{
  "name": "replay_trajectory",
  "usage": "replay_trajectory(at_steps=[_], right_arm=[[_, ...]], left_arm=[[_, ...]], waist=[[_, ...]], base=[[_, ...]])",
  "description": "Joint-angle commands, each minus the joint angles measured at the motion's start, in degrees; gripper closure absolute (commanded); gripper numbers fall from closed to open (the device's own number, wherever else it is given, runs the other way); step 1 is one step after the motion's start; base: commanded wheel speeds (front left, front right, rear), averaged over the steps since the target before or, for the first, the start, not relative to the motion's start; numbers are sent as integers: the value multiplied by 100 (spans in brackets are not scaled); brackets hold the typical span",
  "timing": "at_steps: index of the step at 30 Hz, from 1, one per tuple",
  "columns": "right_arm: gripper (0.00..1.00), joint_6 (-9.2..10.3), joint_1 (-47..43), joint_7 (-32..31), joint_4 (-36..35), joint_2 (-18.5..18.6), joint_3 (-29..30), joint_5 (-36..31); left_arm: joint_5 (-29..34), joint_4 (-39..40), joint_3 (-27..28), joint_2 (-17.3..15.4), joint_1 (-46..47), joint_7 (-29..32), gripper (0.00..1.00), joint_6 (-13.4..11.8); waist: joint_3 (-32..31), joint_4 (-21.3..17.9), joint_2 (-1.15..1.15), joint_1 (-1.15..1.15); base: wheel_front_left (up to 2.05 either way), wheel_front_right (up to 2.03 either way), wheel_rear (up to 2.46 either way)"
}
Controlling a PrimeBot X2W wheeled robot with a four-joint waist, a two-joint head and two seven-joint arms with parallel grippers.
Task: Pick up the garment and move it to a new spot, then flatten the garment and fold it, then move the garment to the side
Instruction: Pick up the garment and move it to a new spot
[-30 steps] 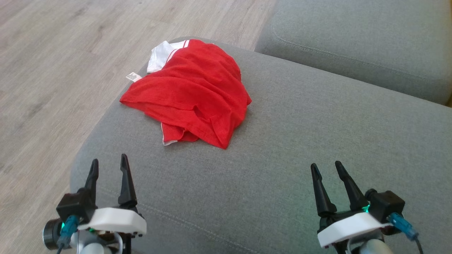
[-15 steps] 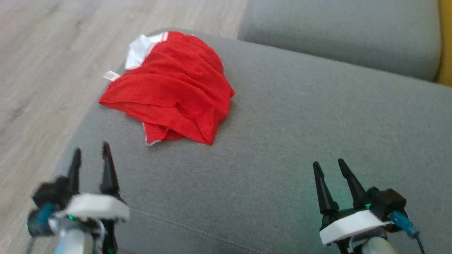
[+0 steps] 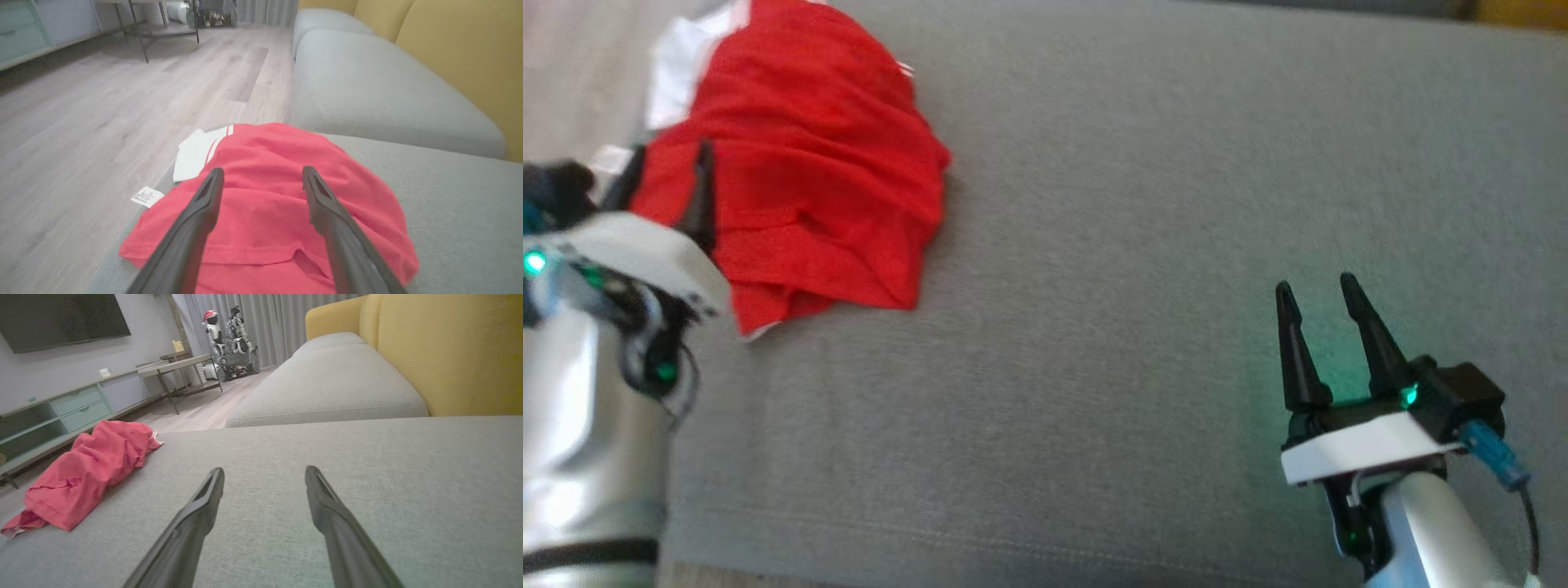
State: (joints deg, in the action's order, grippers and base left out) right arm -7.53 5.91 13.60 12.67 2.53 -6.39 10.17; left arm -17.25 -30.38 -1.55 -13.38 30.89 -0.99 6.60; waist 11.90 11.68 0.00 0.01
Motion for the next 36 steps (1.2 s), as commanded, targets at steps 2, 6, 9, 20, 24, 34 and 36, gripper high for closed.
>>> replay_trajectory(at_steps=[2, 6, 9, 20, 24, 34, 36], right_arm=[[0, 4, 290, 16, -262, 34, -138, -33], [0, 4, 374, 53, -280, 34, -140, -4], [0, 4, 418, 78, -282, 34, -163, 23], [0, 4, 543, 128, -265, 34, -212, 123], [0, 4, 547, 135, -247, 34, -197, 139], [0, 4, 568, 139, -203, 34, -193, 160], [0, 4, 546, 139, -174, 34, -200, 168]], left_arm=[[-133, -323, 150, -531, 666, 381, 0, 39], [-198, -919, -8, -862, 1173, 792, 0, 70], [-291, -1283, -138, -1053, 1444, 1014, 0, 82], [-507, -2237, -556, -1488, 1951, 1365, 0, 88], [-641, -2436, -721, -1474, 2042, 1342, 100, 88], [-825, -2618, -920, -1492, 2270, 479, 100, 88], [-868, -2601, -910, -1494, 2317, 222, 100, 88]], waist=[[594, -588, 0, -1], [826, -839, 0, -1], [942, -994, 0, -1], [1186, -1294, 0, -1], [1226, -1288, 0, -1], [1022, -1095, 0, -1], [913, -1057, 0, -1]], base=[[0, 0, 0], [0, 0, 0], [0, 0, 0], [0, 0, 0], [0, 0, 0], [0, 0, 0], [0, 0, 0]])
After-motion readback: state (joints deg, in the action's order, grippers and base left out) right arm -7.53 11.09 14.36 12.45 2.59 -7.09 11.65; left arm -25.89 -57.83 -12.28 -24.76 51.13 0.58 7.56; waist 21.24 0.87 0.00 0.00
